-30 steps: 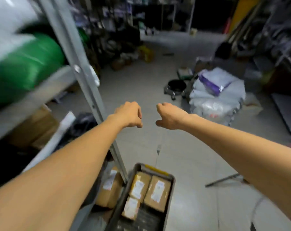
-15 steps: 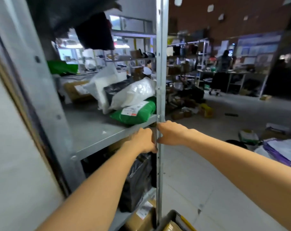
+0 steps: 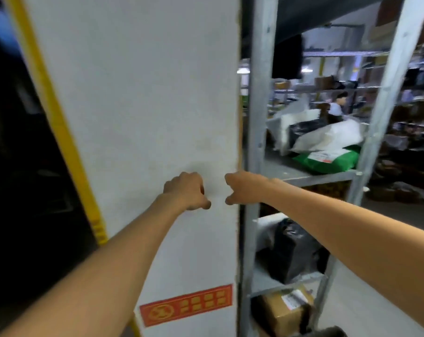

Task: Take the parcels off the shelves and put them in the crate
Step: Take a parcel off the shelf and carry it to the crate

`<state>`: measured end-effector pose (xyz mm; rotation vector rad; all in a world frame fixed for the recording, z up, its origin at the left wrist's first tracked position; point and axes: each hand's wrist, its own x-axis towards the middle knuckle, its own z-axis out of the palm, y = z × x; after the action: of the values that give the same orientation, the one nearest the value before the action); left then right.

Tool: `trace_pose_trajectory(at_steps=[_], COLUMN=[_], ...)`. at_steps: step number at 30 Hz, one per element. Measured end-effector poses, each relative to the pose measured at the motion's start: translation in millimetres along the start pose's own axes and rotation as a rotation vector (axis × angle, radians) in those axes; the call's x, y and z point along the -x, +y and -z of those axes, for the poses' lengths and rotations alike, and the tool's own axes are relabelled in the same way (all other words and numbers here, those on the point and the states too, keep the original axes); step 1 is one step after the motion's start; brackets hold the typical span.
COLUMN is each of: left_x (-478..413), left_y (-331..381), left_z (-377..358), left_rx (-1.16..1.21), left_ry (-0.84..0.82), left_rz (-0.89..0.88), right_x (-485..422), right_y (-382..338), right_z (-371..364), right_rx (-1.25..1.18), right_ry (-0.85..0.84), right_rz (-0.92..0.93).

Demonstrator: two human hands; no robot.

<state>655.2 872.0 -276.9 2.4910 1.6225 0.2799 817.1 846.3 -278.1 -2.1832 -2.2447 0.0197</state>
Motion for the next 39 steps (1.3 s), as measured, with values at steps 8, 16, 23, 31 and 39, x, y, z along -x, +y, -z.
trace_pose_trajectory(at_steps=[8,16,23,31,39], left_x=[140.7,330.2,450.0,495.4,511.5], left_y=[-193.0,-271.2,-266.7,-257.1,-262.6], left_z=[102.4,173.5,218.7,267.9,360.6], left_rx=[-0.156,-0.249,-0.389,-0.492,-0.631], left_ry=[0.105,0.227,0.306,0.376,0.61], left_rz=[0.551,1.114,1.466,1.59,1.554], right_x=[-41.4,23.7,124.7,143.3,130.2], right_y=[-263.3,-485.0,-589.3,-627.1,-656.8], right_z=[29.1,67.5,107.1,156.7,234.2], right_rx=[-0.057,-0.091,-0.173,-0.242,-0.37], right_ry=[0.025,0.029,0.125,0.221,0.411], right_rz=[0.597,1.116,1.508,1.628,1.635])
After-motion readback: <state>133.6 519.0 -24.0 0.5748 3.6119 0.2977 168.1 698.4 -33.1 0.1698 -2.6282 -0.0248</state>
